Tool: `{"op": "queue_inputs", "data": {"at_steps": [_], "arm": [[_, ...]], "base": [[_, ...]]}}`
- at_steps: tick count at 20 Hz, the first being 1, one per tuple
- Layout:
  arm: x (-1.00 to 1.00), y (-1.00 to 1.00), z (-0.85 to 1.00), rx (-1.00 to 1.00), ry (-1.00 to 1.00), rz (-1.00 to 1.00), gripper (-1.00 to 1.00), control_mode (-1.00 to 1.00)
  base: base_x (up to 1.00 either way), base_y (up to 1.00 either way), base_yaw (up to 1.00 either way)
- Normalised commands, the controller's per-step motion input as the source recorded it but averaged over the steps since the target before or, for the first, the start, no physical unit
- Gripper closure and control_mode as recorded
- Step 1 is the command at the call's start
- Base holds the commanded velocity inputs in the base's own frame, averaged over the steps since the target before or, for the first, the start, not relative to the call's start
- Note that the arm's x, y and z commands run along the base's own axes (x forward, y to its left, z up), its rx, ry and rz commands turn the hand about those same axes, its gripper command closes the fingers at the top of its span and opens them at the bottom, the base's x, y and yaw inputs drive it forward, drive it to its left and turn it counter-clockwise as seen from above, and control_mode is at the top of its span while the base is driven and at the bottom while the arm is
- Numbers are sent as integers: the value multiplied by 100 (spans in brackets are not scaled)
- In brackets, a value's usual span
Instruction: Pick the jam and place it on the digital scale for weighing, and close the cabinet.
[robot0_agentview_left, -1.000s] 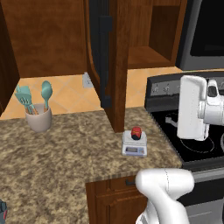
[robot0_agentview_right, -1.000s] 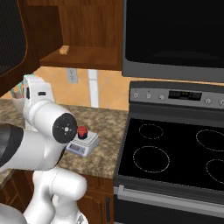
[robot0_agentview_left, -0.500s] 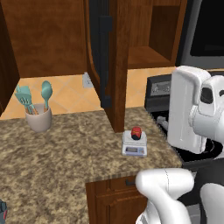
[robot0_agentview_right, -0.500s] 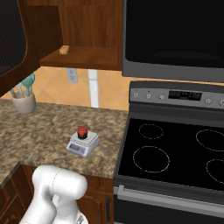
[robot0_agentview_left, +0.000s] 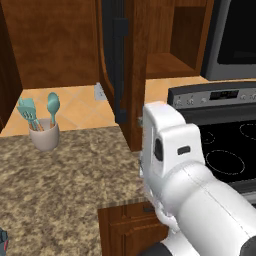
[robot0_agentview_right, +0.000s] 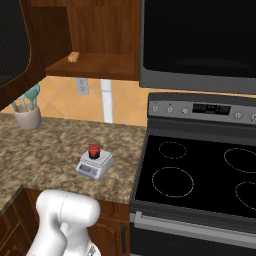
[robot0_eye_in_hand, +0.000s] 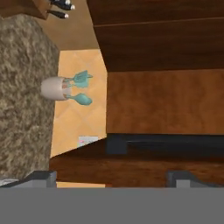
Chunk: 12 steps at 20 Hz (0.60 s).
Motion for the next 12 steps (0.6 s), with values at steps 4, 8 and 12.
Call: {"op": "queue_inputs", "data": {"at_steps": [4,8,12], "arm": [[43,69,-37,0,-1,-16,-100,-100],[80,19,-38,-1,0,-5,-100,-100],[67,32,-22,-7,-5,-11,-100,-100]], "base": [[0,0,0],[0,0,0],[0,0,0]]}}
